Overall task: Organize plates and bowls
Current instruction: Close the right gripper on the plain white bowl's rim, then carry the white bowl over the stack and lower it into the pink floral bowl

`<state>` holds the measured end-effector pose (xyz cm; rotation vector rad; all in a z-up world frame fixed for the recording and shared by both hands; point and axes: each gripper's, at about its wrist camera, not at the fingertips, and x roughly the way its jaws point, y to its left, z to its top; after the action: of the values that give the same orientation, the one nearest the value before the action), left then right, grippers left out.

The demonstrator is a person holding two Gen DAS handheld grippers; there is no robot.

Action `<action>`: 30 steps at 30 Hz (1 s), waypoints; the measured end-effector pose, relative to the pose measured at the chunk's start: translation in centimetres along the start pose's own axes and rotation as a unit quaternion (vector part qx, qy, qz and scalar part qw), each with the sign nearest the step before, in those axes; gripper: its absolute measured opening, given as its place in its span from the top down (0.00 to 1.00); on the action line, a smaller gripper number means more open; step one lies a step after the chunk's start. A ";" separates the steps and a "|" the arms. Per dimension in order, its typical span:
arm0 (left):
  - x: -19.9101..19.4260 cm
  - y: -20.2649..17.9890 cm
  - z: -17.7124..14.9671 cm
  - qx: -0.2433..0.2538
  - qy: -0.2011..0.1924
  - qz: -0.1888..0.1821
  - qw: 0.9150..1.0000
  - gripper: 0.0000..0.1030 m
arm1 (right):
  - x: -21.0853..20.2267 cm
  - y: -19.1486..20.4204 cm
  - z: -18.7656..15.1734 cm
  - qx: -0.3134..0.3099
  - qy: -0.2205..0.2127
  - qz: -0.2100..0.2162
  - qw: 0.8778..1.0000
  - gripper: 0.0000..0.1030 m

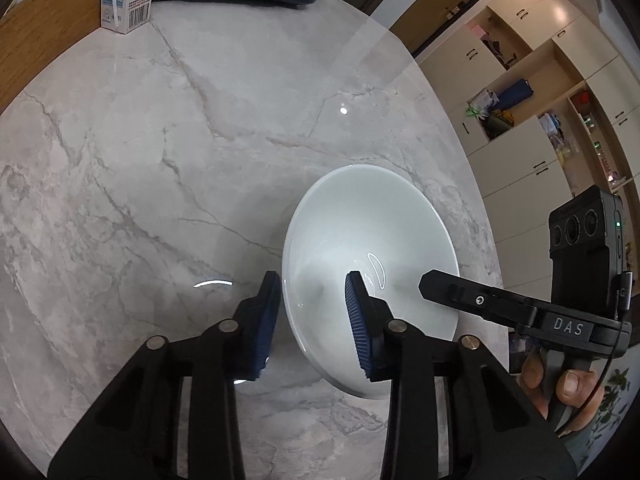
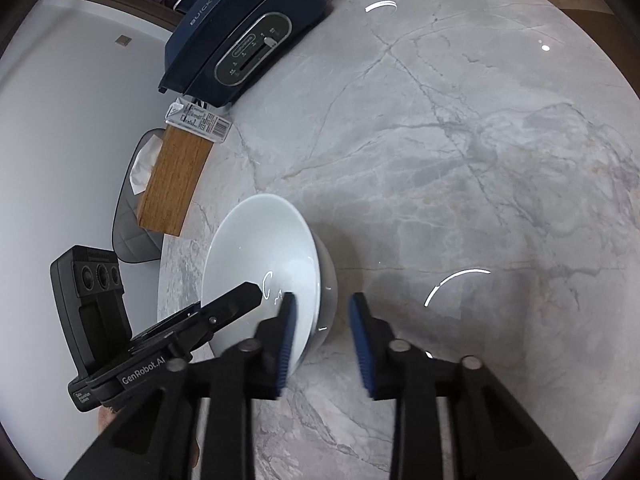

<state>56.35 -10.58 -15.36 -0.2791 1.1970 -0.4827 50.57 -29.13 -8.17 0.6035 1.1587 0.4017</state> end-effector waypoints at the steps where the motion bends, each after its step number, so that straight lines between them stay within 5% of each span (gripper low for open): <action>1: 0.0 -0.1 -0.1 0.002 0.000 0.001 1.000 0.75 | 0.1 0.1 0.0 -0.001 0.000 -0.002 1.000 0.82; 8: 0.2 -0.3 -0.2 0.007 -0.004 0.026 1.000 0.89 | 0.2 0.5 0.0 -0.007 -0.006 -0.028 1.000 0.86; 18: -1.7 -1.5 -1.3 0.008 -0.001 0.020 1.000 0.90 | -1.9 1.5 -1.1 -0.016 -0.012 -0.033 0.999 0.86; 30: -8.2 -6.3 -6.1 0.049 -0.003 -0.004 0.999 0.90 | -9.2 3.9 -6.1 -0.037 -0.036 -0.028 0.998 0.86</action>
<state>47.05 -11.72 -7.91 -0.2019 1.1626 -0.5452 41.63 -30.07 -0.66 0.5153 1.0843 0.3709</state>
